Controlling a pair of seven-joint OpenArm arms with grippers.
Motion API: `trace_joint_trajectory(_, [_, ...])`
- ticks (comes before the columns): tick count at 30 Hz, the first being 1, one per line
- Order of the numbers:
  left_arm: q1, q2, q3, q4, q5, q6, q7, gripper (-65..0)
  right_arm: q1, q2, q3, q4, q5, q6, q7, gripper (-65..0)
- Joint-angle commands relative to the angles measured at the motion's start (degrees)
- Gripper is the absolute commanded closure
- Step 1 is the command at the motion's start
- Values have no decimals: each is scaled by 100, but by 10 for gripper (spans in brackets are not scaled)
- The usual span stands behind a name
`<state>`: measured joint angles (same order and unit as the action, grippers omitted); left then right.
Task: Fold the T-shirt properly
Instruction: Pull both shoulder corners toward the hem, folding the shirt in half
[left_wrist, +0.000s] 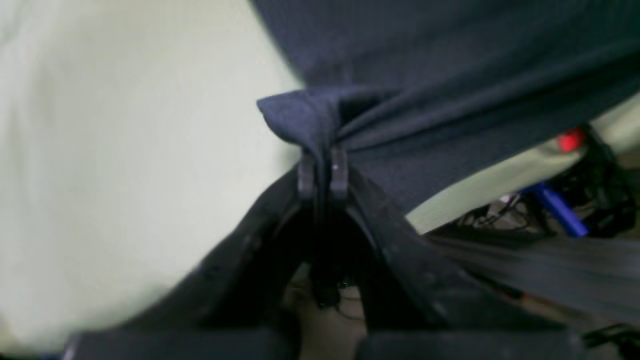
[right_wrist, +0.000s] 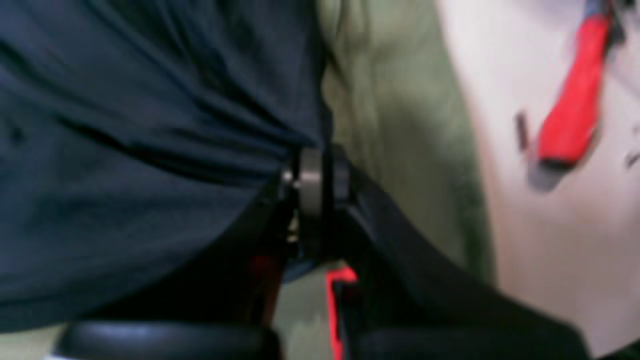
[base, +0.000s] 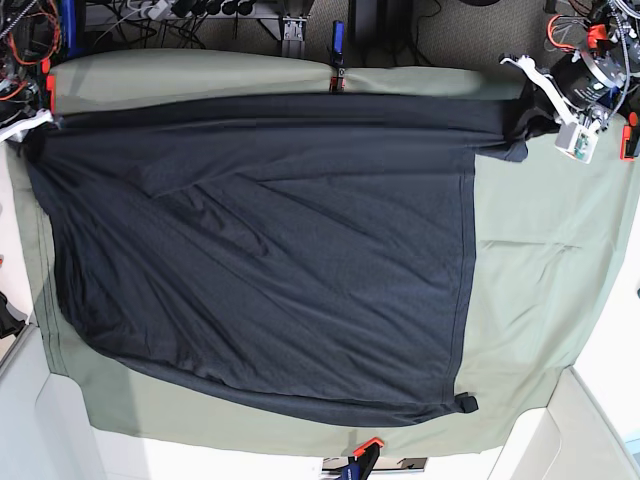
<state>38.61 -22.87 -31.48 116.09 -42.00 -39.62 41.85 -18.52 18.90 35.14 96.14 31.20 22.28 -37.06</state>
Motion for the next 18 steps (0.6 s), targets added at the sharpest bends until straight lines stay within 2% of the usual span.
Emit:
trace_joint_trajectory(1, [44,-122,-57,103,-83,-38,-66,0,76,94,87,96,101,98,109,0])
trace_joint_trajectory(7, [-168,-302,-52,85,-149,-38,-181,0,363,94,85,94,122,195,120,0])
trace_joint_trajectory(10, [-501,-553,103,-184,-146,-38,-308,0,640,92,48,92,109,195,118,0])
trace_joint_trajectory(14, [-1241,-979,785,-1051,-142,-38,-461,0,1045,96,-190,-81,-168,195,120,0])
trace_joint_trajectory(18, [-2295,-1119,1534,-1947,37,-38,-476,0,1537,94,-420,-566,-192,195,122,0])
